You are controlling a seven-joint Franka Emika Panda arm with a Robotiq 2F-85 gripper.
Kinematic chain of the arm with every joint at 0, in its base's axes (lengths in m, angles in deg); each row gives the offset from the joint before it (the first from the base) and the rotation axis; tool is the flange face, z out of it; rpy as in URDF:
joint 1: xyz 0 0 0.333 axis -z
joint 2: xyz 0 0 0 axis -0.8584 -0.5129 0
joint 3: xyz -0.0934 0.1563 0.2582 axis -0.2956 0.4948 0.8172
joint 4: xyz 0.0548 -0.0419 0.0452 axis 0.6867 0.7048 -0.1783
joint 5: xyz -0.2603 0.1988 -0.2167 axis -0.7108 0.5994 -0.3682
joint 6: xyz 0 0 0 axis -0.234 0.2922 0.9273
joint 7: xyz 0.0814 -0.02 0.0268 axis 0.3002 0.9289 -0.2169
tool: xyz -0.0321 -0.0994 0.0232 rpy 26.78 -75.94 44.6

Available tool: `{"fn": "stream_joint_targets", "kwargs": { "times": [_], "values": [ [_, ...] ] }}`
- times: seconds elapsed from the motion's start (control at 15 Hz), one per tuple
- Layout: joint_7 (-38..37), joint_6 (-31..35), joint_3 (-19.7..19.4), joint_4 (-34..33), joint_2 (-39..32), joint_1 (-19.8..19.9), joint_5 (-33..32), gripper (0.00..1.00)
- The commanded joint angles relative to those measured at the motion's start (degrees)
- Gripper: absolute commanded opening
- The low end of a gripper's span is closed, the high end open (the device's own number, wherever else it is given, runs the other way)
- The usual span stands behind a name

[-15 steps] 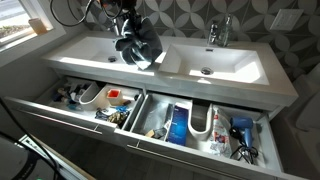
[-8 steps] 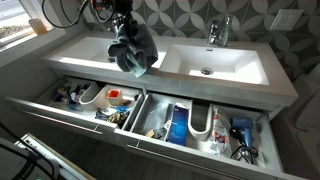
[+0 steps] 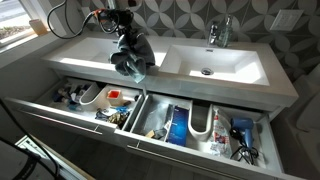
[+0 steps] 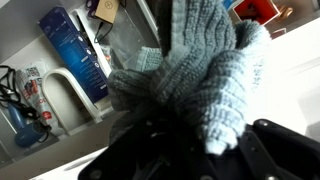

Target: Pick up the blue towel and wipe the bathroom counter, put the blue towel back on the bathroom counter

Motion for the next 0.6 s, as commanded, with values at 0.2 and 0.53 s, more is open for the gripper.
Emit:
{"fn": "stream_joint_targets", "kwargs": {
  "times": [0.2,0.53],
  "values": [
    [0.2,7.9,1.5,0.2,-7.4,0.3,-2.4,0.07],
    [0.3,13.2,1.5,1.2,-10.0,-0.1,-2.3,0.07]
  ]
}}
